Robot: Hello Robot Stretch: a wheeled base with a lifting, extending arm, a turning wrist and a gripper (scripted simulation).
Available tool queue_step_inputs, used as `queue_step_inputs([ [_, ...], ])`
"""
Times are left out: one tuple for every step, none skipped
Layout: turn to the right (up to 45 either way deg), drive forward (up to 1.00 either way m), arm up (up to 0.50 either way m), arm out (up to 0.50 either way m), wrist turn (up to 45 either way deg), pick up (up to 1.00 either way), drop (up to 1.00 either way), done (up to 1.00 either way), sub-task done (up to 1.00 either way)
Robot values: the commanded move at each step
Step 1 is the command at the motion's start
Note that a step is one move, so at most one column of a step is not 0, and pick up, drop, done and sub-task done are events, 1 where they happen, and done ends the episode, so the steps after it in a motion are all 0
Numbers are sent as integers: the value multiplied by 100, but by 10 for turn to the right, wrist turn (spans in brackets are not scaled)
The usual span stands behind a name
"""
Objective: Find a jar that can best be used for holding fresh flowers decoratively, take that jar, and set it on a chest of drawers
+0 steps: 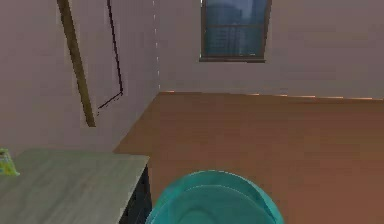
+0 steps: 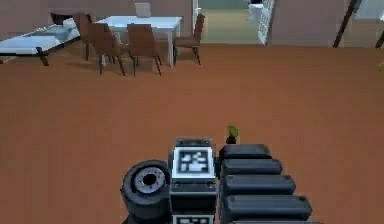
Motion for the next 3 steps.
queue_step_inputs([
  [450, 0, 0, 0, 0, 0, 0, 0, 0],
  [210, 0, 0, 0, 0, 0, 0, 0, 0],
  [-450, 0, 0, 0, 0, 0, 0, 0, 0],
])
